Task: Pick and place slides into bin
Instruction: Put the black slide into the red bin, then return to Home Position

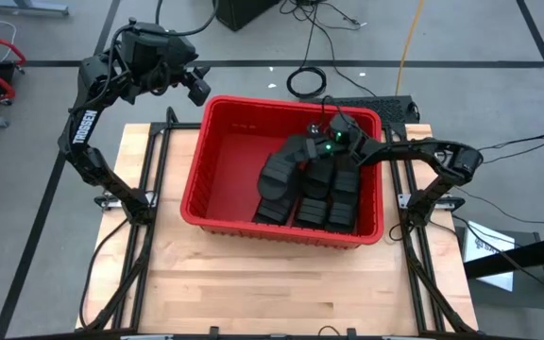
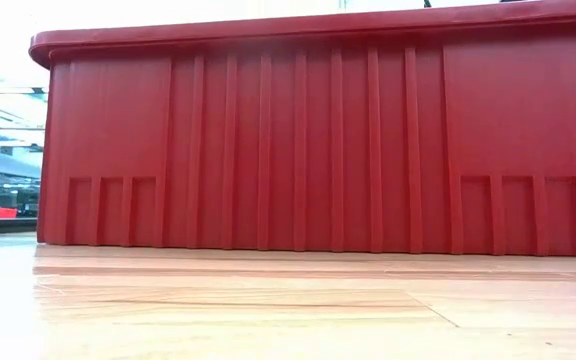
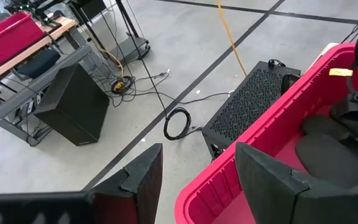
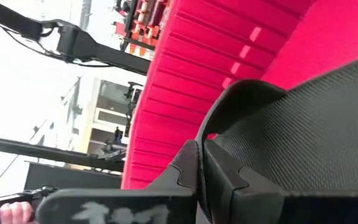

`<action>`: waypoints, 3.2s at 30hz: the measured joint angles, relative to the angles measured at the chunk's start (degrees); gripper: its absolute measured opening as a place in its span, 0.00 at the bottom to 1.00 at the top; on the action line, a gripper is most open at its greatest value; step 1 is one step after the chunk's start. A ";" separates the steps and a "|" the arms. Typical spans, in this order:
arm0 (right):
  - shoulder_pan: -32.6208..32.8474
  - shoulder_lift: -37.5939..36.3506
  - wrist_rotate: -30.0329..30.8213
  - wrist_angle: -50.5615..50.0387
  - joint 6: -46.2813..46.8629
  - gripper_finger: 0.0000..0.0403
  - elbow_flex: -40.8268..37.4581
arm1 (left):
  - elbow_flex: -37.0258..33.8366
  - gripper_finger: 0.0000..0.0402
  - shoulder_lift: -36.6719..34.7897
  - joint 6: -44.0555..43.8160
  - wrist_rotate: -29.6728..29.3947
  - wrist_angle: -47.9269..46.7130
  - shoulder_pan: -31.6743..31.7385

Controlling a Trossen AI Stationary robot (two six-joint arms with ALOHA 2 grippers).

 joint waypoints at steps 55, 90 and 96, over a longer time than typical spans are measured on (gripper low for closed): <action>-3.84 -0.07 -0.19 4.91 5.97 0.70 -0.31 | -0.02 0.49 0.00 1.20 1.84 -0.19 -0.04; 8.42 -0.08 16.20 -5.00 -27.66 0.66 39.87 | -0.02 0.49 -2.85 12.30 16.85 1.61 1.84; 11.84 -0.11 23.08 -8.97 -32.81 0.66 43.89 | -0.02 0.49 -5.56 8.70 23.70 7.17 2.43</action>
